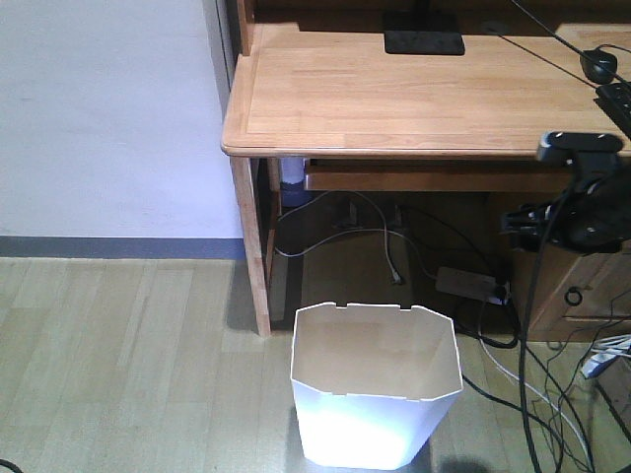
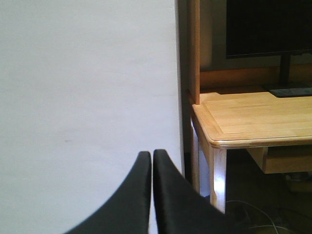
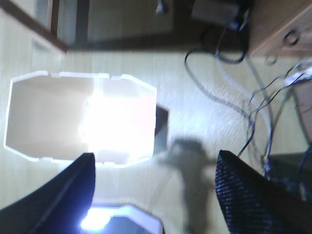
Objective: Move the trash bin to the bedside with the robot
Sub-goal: 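Reach the right gripper down to the rim of the white trash bin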
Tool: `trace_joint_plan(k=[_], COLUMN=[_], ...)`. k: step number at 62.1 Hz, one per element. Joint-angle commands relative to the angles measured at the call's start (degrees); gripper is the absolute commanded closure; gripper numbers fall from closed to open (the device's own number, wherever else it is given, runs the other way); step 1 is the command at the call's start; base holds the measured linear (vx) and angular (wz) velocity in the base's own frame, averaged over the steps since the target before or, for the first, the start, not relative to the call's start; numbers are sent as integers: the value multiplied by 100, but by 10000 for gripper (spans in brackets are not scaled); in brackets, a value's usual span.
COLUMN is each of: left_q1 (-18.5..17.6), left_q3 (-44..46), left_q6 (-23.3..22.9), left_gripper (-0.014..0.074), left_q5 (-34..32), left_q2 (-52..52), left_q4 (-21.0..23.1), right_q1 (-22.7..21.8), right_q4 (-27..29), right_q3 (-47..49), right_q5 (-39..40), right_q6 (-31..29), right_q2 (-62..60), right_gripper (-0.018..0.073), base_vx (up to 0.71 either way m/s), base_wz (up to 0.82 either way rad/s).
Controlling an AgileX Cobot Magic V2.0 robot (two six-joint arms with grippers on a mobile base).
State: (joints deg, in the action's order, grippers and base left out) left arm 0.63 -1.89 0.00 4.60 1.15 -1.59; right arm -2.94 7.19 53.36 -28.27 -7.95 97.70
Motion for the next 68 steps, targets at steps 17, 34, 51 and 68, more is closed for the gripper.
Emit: trace_joint_plan(k=[17, 34, 51, 68], left_q1=[-35, -35, -35, -35], left_q3=[-67, -67, -67, -67], left_q6=[-79, -79, -79, -79], left_gripper=[603, 603, 603, 603], left_q5=[-423, -423, -423, -423], left_q2=[43, 43, 43, 43], left_q4=[54, 54, 54, 54], right_q1=[-348, -326, -326, -326], right_q4=[1390, 2568, 2637, 2637], right_q3=[779, 1265, 2013, 2943], right_q5=[213, 514, 507, 465], right_q6=[-1535, -2895, -3065, -3065], right_q2=[1842, 3196, 4478, 5571], right_gripper=[64, 65, 67, 90], base_vx=[0, 0, 0, 0], base_wz=[0, 0, 0, 0])
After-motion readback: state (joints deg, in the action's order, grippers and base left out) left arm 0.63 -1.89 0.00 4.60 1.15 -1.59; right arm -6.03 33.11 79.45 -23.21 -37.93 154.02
